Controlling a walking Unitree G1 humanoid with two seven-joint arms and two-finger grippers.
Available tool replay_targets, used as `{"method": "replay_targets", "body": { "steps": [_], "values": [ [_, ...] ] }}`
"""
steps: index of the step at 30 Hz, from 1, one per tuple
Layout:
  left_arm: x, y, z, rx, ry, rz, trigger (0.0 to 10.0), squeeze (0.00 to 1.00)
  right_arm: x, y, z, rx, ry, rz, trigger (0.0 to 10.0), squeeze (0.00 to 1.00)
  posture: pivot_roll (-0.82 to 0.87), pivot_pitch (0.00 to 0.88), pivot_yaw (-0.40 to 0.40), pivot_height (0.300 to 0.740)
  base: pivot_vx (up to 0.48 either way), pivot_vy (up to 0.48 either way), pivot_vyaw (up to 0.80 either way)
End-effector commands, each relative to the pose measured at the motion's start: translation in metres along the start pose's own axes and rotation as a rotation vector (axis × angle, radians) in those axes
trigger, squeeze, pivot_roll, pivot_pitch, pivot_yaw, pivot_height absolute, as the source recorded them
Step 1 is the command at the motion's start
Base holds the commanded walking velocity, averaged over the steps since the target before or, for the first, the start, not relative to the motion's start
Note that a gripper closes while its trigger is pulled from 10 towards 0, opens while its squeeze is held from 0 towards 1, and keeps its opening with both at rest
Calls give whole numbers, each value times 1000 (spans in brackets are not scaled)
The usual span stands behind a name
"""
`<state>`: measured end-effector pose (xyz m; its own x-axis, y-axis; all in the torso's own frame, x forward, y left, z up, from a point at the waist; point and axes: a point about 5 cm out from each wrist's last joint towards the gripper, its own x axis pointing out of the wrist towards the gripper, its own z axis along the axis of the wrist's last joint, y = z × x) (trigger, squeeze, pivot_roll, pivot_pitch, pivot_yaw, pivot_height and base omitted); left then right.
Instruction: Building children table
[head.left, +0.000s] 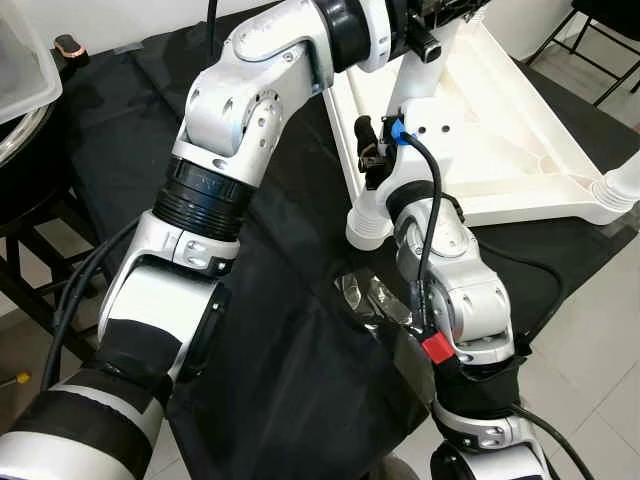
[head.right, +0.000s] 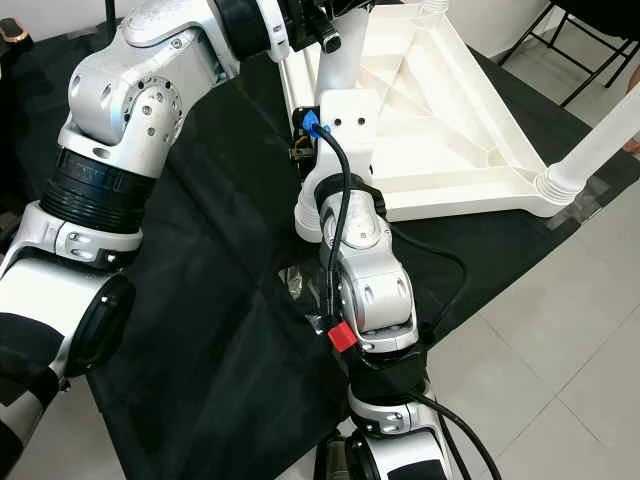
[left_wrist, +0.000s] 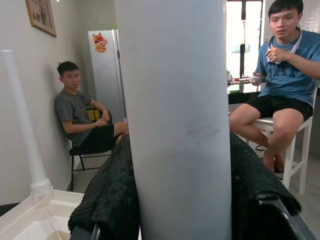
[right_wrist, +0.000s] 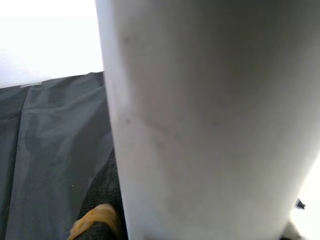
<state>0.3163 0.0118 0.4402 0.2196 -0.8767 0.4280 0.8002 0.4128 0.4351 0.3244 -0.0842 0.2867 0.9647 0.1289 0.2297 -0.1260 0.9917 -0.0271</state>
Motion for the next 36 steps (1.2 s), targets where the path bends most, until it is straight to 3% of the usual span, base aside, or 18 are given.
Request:
{"method": "replay_targets", "body": {
  "steps": [1,4,5,6,7,8,9,12,14,16,17,18,20,22,23,29,32,36],
  "values": [
    [7,-8,1,73,27,-74,0,0,1,-1,-42,-23,200,79,10000,431,27,303,-33,740,0,0,0],
    [6,-7,0,77,30,-73,0,0,2,-2,-39,-21,184,97,10000,431,27,303,-33,740,0,0,0],
    [5,-7,0,81,32,-72,0,0,5,-6,-29,-13,135,172,10000,1000,27,302,-34,740,0,0,0],
    [5,-6,0,84,33,-72,0,0,8,-8,-20,8,88,277,10000,1000,27,302,-34,740,0,0,0],
    [5,-6,0,84,33,-72,0,0,8,-8,-20,8,88,277,10000,1000,27,302,-34,740,0,0,0],
    [5,-6,-1,86,33,-73,0,0,10,-15,-12,2,52,330,10000,1000,23,303,-32,740,0,0,0],
    [6,-7,0,87,30,-75,0,0,11,-32,3,-15,5,464,10000,1000,24,304,-33,740,0,0,0],
    [6,-8,1,87,28,-76,0,0,12,-42,10,-34,-9,490,10000,1000,24,304,-33,740,0,0,0],
    [7,-10,3,86,22,-80,0,0,12,-64,29,-69,-43,601,10000,1000,18,304,-31,740,0,0,0],
    [7,-10,3,86,22,-80,0,0,12,-64,29,-69,-43,601,10000,1000,18,304,-31,740,0,0,0],
    [8,-11,4,86,20,-81,0,0,12,-71,35,-76,-55,634,10000,1000,18,304,-31,740,0,0,0],
    [9,-12,4,82,14,-85,0,0,16,-82,48,-154,-97,686,10000,1000,20,303,-26,740,0,0,0],
    [10,-13,4,80,12,-87,0,0,17,-83,52,-194,-111,706,10000,1000,20,303,-26,740,0,0,0],
    [11,-14,4,79,10,-91,0,0,17,-80,53,-238,-117,778,10000,973,30,302,-20,740,0,0,0],
    [11,-14,4,77,11,-94,0,0,19,-76,53,-264,-123,805,10000,0,31,302,-19,740,0,0,0],
    [11,-15,4,76,13,-101,0,0,24,-72,54,-331,-137,927,10000,0,38,301,-17,740,0,0,0],
    [10,-15,5,74,18,-111,0,0,25,-74,56,-404,-131,1057,10000,0,61,302,-13,740,0,0,0],
    [9,-16,7,63,6,-124,0,0,30,-72,56,-427,-162,1083,10000,0,64,304,-11,740,0,0,0]
  ]
}}
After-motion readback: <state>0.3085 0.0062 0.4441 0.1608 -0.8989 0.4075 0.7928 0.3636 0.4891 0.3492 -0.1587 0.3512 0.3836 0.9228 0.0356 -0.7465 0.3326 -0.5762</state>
